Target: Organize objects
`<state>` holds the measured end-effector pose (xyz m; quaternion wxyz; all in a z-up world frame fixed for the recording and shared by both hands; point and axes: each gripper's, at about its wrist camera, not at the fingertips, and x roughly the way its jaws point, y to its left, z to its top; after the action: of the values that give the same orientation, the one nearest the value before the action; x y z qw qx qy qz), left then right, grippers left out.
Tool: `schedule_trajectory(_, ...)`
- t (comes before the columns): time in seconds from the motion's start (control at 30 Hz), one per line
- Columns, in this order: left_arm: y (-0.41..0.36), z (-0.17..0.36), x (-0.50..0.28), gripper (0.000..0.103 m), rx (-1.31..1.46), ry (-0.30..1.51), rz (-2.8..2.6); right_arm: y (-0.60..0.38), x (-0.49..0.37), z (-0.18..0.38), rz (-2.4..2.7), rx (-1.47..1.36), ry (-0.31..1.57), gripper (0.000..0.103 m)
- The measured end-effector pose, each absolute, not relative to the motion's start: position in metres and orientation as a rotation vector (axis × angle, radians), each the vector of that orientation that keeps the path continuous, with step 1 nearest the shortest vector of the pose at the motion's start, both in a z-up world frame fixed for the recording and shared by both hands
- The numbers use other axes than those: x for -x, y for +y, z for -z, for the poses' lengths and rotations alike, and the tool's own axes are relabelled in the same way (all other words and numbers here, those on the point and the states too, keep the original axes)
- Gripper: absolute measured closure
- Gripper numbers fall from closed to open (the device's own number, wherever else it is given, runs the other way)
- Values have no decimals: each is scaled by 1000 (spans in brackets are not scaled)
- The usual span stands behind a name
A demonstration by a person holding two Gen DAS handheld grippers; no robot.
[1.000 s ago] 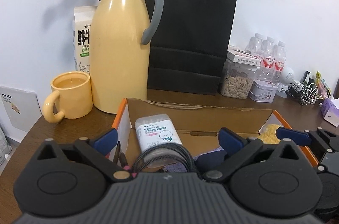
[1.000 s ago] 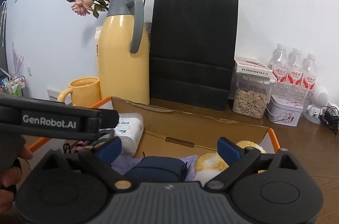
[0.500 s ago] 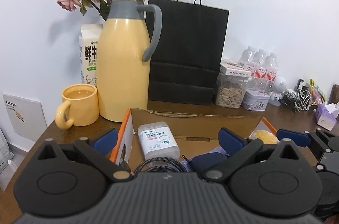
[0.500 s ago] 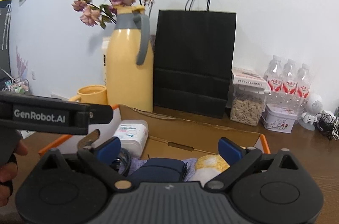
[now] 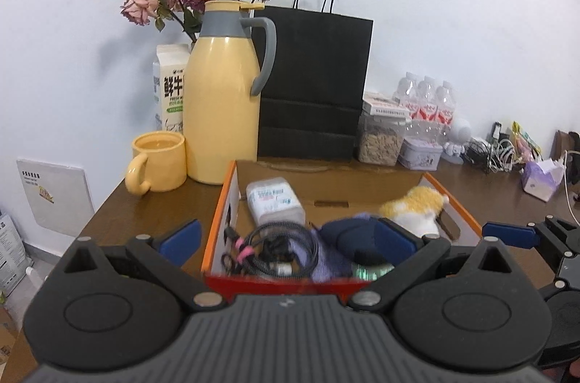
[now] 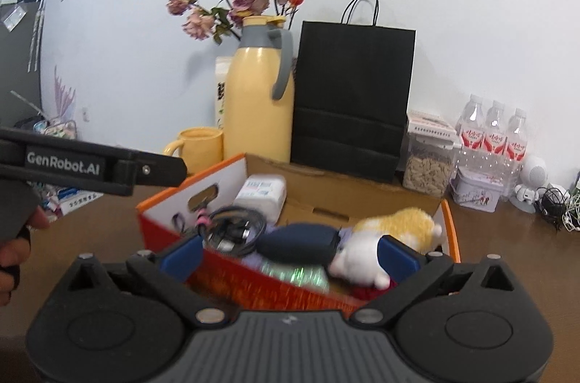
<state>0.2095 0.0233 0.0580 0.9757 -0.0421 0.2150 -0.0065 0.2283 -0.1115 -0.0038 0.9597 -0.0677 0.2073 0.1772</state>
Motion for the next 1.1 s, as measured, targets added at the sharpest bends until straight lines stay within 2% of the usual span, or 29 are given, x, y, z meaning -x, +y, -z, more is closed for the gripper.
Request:
schedule_trajectory(0.6, 42, 1, -144, 0, 89, 587, -4, -114, -168, 68, -430, 139, 666, 0)
schedule_trajectory(0.97, 52, 14, -131, 0, 116, 612, -16, -113, -168, 84, -426, 146, 720, 1)
schedule_trajectory(1.1, 54, 14, -131, 0, 122, 613, -23, -112, -167, 83, -438, 150, 711, 7)
